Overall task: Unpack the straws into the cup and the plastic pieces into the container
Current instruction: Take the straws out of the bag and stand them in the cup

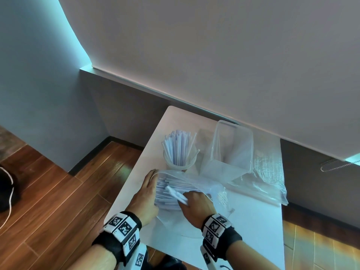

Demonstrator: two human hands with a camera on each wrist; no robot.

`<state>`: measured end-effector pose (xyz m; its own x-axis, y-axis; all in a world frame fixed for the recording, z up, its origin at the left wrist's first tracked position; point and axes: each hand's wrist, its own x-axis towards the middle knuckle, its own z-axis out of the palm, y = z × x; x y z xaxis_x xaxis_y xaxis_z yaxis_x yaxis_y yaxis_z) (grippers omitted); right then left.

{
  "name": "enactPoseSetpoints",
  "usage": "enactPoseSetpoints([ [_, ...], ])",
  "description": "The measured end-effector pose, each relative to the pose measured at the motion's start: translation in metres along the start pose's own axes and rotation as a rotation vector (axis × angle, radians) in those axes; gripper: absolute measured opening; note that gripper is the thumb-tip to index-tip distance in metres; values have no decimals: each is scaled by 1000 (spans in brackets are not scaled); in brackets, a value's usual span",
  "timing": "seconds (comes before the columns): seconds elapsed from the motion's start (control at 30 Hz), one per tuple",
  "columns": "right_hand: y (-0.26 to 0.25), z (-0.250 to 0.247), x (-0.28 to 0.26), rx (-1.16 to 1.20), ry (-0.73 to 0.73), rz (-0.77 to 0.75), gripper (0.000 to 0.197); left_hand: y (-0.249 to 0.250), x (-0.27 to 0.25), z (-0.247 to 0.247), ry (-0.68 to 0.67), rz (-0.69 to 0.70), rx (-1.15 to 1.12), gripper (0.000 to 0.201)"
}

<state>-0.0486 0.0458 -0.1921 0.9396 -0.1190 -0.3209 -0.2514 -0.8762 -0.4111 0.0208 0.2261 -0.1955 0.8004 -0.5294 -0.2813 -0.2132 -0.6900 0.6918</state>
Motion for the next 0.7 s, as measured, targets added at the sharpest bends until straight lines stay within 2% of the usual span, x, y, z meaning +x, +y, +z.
enactPoseSetpoints([
  [0.13,-11,-18,-7,394,148,-115,45,1,4,0,19,3,-33,106],
  [0.23,-12,-18,-9,581,230,-51,35,1,5,1,18,8,-42,105],
  [0.37,1,3,-9,471,116,125,26,1,3,4,7,16,-29,106],
  [0.43,3,5,-9,518,155,123,23,1,4,3,12,11,-12,107],
  [0.5,3,4,-10,550,214,129,30,0,6,4,13,12,0,109],
  [0.63,5,1,-9,452,91,162,26,-2,6,7,19,18,-9,108],
  [0.7,0,-15,-8,448,90,119,28,-4,8,8,20,19,-11,108],
])
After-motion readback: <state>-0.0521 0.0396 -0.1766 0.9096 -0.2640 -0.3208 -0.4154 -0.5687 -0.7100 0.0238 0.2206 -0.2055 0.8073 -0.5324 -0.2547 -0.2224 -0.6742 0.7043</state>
